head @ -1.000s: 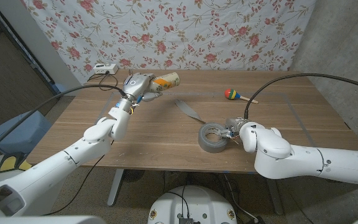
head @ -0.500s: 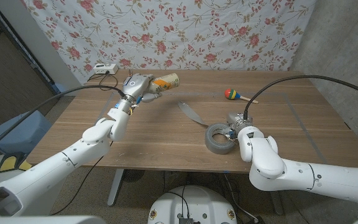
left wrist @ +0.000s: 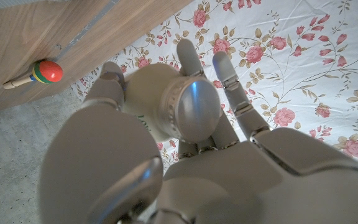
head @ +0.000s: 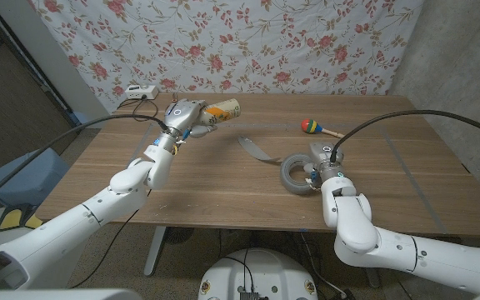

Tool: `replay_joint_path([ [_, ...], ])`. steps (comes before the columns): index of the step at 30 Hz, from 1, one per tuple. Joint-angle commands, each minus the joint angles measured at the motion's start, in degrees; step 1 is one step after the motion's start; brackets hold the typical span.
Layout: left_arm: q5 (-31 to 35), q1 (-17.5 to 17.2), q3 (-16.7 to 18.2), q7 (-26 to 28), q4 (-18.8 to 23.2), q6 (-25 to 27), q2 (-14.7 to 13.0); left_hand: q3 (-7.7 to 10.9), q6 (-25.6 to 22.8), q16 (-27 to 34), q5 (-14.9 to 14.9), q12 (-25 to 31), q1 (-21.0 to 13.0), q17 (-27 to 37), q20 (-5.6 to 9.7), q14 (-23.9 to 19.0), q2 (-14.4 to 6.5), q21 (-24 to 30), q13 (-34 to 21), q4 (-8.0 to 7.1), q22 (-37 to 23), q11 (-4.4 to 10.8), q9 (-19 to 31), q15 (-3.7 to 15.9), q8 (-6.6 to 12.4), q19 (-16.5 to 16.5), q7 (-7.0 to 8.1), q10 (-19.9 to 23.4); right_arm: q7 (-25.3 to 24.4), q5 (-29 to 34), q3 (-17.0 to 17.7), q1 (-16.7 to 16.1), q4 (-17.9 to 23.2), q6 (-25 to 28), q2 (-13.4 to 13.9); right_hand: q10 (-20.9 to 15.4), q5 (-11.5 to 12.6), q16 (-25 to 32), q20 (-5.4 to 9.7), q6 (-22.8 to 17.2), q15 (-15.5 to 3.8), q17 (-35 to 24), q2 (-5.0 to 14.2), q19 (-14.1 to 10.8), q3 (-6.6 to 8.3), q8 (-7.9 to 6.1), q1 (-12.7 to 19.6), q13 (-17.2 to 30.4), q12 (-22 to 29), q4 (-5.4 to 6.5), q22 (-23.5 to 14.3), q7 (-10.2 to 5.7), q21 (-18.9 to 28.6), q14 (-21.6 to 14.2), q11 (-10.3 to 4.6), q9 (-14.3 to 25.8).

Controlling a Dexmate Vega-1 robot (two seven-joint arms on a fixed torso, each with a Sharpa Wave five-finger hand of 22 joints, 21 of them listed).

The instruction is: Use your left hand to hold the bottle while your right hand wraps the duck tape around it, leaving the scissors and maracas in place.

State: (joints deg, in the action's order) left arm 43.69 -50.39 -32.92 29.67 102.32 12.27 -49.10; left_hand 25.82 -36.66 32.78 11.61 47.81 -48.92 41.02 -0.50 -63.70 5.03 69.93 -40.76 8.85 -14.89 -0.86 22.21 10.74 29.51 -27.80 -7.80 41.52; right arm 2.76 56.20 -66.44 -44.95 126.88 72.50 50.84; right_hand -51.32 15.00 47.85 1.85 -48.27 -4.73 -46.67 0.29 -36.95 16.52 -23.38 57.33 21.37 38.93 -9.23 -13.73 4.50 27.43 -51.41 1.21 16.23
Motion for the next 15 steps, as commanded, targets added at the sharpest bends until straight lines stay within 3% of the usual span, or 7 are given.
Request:
replay_joint_path([
  [1, 0.1, 0.3, -0.1, 0.5, -0.7, -0.5, 0.5, 5.59, -8.8, -0.1, 0.3, -0.1, -13.6, 0.2, -0.16, -1.0, -15.1, 0.5, -0.2, -5.12, 0.1, 7.84, 0.1, 1.57, 0.42, 0.1, 6.49, 7.8, -19.1, 9.1, 10.1, -8.7, -5.2, -8.8, -3.4, -3.5, -0.1, 0.0, 0.42, -8.2, -7.87, -0.8, 8.64, 0.2, 0.31, -0.79, 9.6, 9.2, 6.5, 0.54, -0.2, -6.11, 0.8, -3.4, -2.98, 0.0],
  [8, -0.2, 0.0, 0.1, 0.8, -0.7, -0.4, 0.5, 5.7, -8.8, -0.3, 0.3, -0.2, -13.6, 0.5, -0.13, -1.1, -15.1, 0.9, -0.4, -5.06, 0.5, 7.91, 0.1, 1.59, 0.45, 0.3, 6.4, 7.9, -21.6, 12.6, 14.6, -10.8, -7.8, -13.1, -5.7, -4.0, -0.1, 0.2, 0.63, -9.0, -7.92, -1.7, 8.32, 0.3, 0.14, -0.97, 9.9, 9.5, 7.0, 0.53, -0.3, -6.03, 1.4, -4.2, -3.3, -0.1],
  [15, -0.5, -0.3, 0.3, 1.1, -0.7, -0.3, 0.4, 5.8, -8.9, -0.4, 0.3, -0.4, -13.5, 0.8, -0.1, -1.2, -15.1, 1.4, -0.3, -5.02, 0.9, 7.84, 0.1, 1.6, 0.46, 0.4, 6.33, 8.1, -30.4, 13.3, 19.3, -13.6, -10.0, -18.1, -8.2, -4.7, -0.1, 0.1, 0.67, -9.3, -7.87, -2.5, 8.04, 0.3, 0.08, -0.93, 10.3, 9.7, 7.4, 0.47, -0.3, -5.82, 2.0, -4.7, -3.68, -0.3],
])
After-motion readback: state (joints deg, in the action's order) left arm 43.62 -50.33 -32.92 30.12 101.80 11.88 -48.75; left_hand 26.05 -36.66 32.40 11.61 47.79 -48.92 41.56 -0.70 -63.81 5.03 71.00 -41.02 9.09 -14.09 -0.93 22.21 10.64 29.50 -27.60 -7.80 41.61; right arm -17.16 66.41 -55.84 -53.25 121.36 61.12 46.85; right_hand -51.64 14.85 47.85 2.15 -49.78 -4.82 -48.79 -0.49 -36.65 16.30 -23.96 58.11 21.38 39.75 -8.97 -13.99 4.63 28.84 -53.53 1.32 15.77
